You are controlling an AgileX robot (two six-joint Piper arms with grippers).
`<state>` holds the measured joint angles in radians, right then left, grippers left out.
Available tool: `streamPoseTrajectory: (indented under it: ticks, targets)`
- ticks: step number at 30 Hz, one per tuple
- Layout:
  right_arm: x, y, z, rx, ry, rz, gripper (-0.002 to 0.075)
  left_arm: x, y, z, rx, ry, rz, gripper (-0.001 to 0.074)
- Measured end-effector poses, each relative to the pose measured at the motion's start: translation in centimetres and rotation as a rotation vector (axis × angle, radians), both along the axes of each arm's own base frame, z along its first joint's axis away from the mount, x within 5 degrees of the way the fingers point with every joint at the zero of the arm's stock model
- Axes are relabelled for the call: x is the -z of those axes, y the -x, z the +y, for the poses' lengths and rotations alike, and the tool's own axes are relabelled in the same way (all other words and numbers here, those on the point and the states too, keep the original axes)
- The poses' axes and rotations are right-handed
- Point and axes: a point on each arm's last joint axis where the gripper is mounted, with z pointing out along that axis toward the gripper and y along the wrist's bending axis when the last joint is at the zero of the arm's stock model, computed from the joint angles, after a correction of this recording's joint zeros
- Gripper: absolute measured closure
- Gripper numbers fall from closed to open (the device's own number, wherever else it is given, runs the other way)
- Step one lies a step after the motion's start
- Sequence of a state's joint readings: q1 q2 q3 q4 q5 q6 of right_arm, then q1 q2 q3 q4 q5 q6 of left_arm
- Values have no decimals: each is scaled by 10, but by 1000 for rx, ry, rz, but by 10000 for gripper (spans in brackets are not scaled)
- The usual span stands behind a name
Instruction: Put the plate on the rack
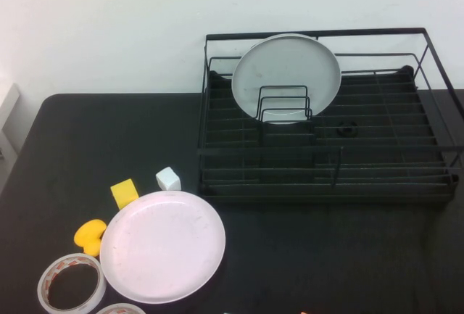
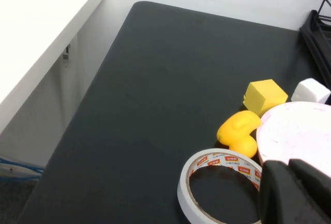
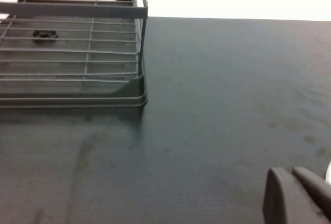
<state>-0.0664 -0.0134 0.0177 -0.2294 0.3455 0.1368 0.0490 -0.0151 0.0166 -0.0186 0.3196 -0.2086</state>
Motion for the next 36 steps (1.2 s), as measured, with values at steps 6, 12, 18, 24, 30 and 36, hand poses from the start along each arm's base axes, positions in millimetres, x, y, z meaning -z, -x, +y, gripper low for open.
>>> streamPoseTrajectory:
  ticks: [6,12,18,24,30,36]
  targets:
    - [0,0,0,0,2,0,728,0,0,0,0,0,0,738]
    - [0,0,0,-1,8,-1,728,0,0,0,0,0,0,738]
    - [0,0,0,-2,10,-1,728,0,0,1,-2,-24,3,738]
    - [0,0,0,-2,10,-1,728,0,0,1,-2,-17,-2,738]
    - [0,0,0,-2,12,-2,728,-13,-3,-7,-22,516,-160,738]
    - [0,0,0,-2,13,-2,728,-26,-3,-5,-75,1077,-284,738]
